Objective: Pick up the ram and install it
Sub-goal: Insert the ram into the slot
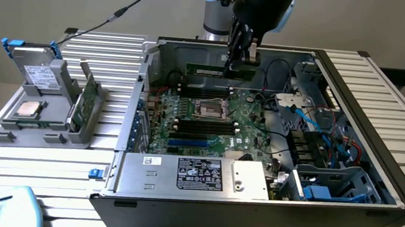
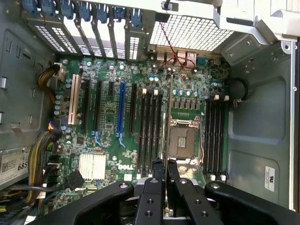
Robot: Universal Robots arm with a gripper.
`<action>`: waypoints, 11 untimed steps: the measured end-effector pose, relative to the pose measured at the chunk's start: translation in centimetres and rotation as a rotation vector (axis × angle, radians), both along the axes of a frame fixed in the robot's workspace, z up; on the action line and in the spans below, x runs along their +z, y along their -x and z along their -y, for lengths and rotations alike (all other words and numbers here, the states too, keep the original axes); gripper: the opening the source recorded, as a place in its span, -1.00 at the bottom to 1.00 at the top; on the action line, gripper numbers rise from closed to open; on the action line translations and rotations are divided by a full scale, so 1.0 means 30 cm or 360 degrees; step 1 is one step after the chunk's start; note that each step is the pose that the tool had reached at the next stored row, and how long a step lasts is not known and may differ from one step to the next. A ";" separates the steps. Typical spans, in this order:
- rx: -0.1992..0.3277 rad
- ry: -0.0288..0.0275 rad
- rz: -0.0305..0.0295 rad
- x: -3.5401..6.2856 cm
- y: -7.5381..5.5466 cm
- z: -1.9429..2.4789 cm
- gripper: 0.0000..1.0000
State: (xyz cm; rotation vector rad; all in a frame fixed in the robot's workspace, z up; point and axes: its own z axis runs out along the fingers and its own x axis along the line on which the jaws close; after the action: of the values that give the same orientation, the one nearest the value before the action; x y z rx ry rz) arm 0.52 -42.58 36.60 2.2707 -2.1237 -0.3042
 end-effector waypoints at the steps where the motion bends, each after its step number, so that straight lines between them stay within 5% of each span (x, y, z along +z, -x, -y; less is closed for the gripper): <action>1: 0.0000 -0.00001 0.00000 0.000 0.000 0.000 -0.72; 11: 0.0000 -0.00002 0.00004 -0.002 0.001 0.000 -0.72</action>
State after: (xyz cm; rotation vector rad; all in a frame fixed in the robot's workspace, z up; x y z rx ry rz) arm 0.49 -42.58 36.53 2.2708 -2.1240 -0.3041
